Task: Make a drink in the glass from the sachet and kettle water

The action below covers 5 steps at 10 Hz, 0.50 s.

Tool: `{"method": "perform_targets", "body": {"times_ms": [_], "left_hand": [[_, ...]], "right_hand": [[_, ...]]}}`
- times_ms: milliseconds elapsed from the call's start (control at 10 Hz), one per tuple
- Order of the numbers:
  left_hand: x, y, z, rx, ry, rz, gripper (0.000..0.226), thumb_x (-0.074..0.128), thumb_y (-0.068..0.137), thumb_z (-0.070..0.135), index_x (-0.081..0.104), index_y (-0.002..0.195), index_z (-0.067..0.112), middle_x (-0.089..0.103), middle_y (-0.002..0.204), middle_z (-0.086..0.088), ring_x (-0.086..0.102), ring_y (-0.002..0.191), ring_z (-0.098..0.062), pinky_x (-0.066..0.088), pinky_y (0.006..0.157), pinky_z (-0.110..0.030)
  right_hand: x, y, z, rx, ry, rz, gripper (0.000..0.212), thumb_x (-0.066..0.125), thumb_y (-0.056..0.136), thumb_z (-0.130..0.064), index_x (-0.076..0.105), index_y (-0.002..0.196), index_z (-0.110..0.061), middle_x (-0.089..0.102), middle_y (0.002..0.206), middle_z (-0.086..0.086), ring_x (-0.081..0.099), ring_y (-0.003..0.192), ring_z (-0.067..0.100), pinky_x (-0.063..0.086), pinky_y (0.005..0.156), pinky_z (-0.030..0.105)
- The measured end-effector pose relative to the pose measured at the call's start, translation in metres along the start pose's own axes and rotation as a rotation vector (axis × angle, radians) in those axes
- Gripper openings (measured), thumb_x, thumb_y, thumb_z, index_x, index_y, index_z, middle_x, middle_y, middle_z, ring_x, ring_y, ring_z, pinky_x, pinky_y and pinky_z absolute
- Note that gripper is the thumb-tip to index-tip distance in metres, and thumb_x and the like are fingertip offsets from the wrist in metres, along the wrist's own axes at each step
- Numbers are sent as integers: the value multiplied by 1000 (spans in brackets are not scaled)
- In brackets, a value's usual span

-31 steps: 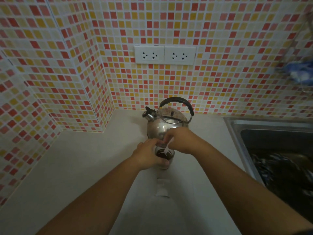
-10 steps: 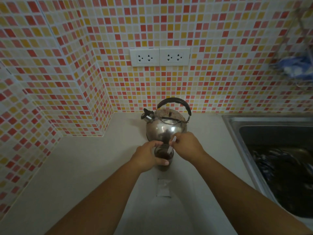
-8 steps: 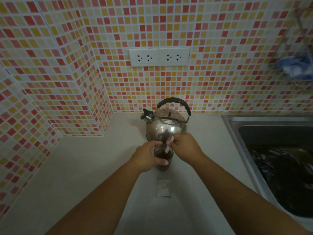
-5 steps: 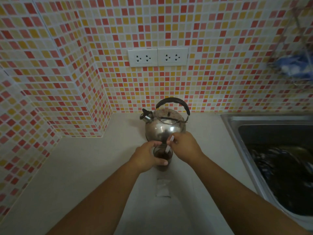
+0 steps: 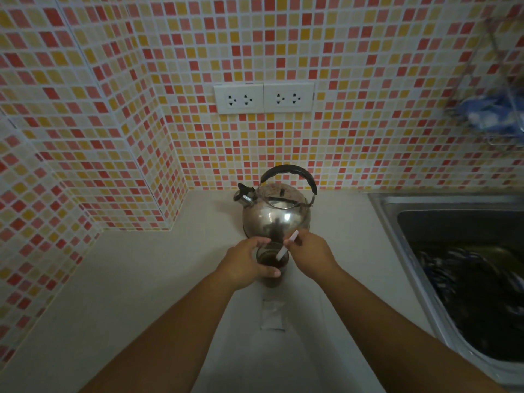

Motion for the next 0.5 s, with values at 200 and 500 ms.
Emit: {"method": "perform_targets", "body": {"times_ms": [200, 500], "left_hand": [[0, 0, 0, 6, 3, 0, 89, 87, 40, 42, 55, 123, 33, 56, 130, 2, 49, 120, -19, 42, 102, -41], [0, -6, 4, 33, 117, -12, 99, 83, 56, 50, 31, 140, 37, 36, 148, 1, 28, 134, -27, 27, 108, -40]], "right_hand": [[-1, -3, -2, 2, 9, 24, 30, 43, 96, -32, 64, 105, -12, 68, 103, 15, 61, 95, 28, 39, 73, 26], [-2, -5, 4, 49, 89, 63, 34, 53, 90, -40, 57, 112, -15, 66, 106, 10, 57, 91, 22, 43, 75, 30]]}}
Point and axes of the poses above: each hand's wrist, its own y-axis towards the middle knuckle, its own x-axis out of the palm, z = x × y, the point moved 9 cm from there along y, towards the middle knuckle
